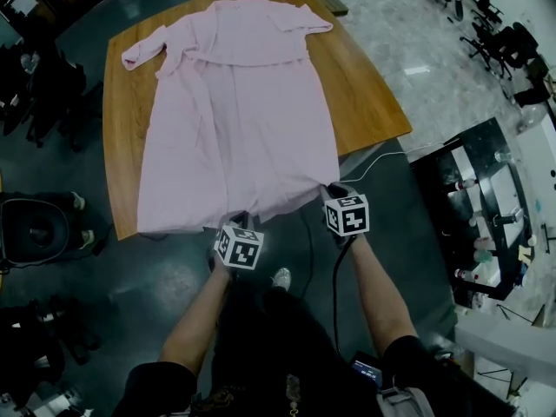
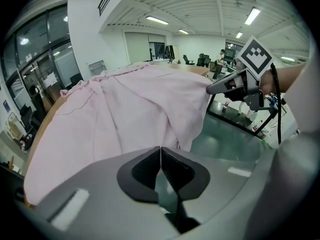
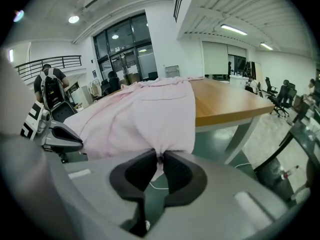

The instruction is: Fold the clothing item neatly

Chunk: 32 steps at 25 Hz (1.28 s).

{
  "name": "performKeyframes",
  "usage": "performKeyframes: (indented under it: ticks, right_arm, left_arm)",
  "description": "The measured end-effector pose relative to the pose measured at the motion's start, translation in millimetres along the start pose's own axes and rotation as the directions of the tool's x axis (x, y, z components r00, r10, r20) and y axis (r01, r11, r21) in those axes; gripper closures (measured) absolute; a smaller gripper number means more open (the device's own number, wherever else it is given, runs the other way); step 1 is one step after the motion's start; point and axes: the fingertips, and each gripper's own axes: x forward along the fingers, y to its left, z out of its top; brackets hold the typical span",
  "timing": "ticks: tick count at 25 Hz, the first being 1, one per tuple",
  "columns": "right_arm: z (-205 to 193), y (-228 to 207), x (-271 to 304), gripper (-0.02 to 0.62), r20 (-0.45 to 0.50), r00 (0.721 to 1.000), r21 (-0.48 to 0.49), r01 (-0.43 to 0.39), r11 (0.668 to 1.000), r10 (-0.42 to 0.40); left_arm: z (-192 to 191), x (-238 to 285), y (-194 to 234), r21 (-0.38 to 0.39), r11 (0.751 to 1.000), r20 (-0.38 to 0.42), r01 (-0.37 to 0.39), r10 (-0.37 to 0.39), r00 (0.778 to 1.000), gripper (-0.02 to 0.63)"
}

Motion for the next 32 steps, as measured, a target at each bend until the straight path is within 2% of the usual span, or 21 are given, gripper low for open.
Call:
performKeyframes:
  ticks: [3, 6, 8, 12, 20, 23, 24, 32]
  right_arm:
    - [-11.7, 2.3, -2.7, 0.553, -0.020, 1.000, 0.012, 0.013, 1.000, -0.012]
    - [-17.3, -1.2, -6.2, 0.526, -0.007, 0.999, 0.028, 0.045, 0.999, -0.045]
    - [-15.4, -4.3, -14.2, 0.501, 0.016, 0.997, 0.039, 0.073, 0.997, -0.073]
    - [0.6, 8.8, -27.8, 0.495, 0.062, 0.996, 0.026, 0.064, 0.998, -0.066]
    - [66.6, 72.0, -24.4, 0.495, 0.135, 0.990, -0.078, -0.020, 0.997, 0.030]
    - [92.3, 94.0, -15.2, 0.495, 0.151, 0.987, -0.109, -0.044, 0.993, 0.060]
    - [100.5, 101.2, -11.4, 0.495, 0.155, 0.986, -0.119, -0.051, 0.992, 0.069]
    - [170.6, 151.1, 35.8, 0.495, 0.155, 0.981, -0.195, -0.083, 0.977, 0.114]
  left_arm:
    - [-6.8, -3.3, -5.7, 0.001, 1.000, -0.001, 0.020, -0.020, 1.000, 0.591]
    - [-8.7, -8.3, -13.6, -0.004, 0.999, 0.033, 0.049, -0.049, 0.998, 0.561]
    - [-10.1, -14.6, -20.2, -0.002, 0.997, 0.051, 0.073, -0.073, 0.996, 0.514]
    - [-8.9, -30.8, -15.8, -0.022, 0.998, 0.082, 0.062, -0.060, 0.995, 0.508]
    - [30.0, -58.9, 38.4, -0.068, 0.998, 0.173, 0.005, 0.007, 0.985, 0.521]
    - [50.8, -64.0, 61.8, -0.078, 0.997, 0.210, -0.006, 0.023, 0.978, 0.571]
    - [57.7, -64.9, 69.1, -0.082, 0.997, 0.221, -0.003, 0.021, 0.975, 0.596]
    - [120.3, -63.3, 143.6, -0.093, 0.994, 0.294, 0.051, -0.021, 0.956, 0.598]
